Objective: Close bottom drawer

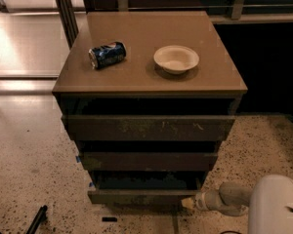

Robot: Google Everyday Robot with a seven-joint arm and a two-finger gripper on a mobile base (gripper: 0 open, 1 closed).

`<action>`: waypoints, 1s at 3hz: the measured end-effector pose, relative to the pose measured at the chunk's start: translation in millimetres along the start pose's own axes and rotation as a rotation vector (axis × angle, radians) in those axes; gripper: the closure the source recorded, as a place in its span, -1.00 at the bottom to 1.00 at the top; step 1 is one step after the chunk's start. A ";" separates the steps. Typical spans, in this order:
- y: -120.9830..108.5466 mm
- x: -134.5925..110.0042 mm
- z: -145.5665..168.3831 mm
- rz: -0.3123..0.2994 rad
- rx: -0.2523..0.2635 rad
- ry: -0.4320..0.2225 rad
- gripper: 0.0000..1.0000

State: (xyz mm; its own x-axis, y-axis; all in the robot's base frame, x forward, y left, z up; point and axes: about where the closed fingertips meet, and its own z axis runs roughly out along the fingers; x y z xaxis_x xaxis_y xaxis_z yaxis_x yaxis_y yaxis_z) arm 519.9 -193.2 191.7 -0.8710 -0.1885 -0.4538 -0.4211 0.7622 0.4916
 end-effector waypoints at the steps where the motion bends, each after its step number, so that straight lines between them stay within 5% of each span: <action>1: -6.4 -9.0 0.2 -0.017 0.007 -0.006 1.00; 3: -15.7 -31.2 3.4 -0.058 0.035 -0.034 1.00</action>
Offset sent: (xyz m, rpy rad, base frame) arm 0.0360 -0.0142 0.0020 -0.0237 -0.0629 -0.0109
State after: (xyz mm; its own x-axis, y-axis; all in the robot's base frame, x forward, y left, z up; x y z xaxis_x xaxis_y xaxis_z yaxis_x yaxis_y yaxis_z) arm 554.6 -197.3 195.6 -0.8361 -0.2123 -0.5059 -0.4608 0.7722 0.4375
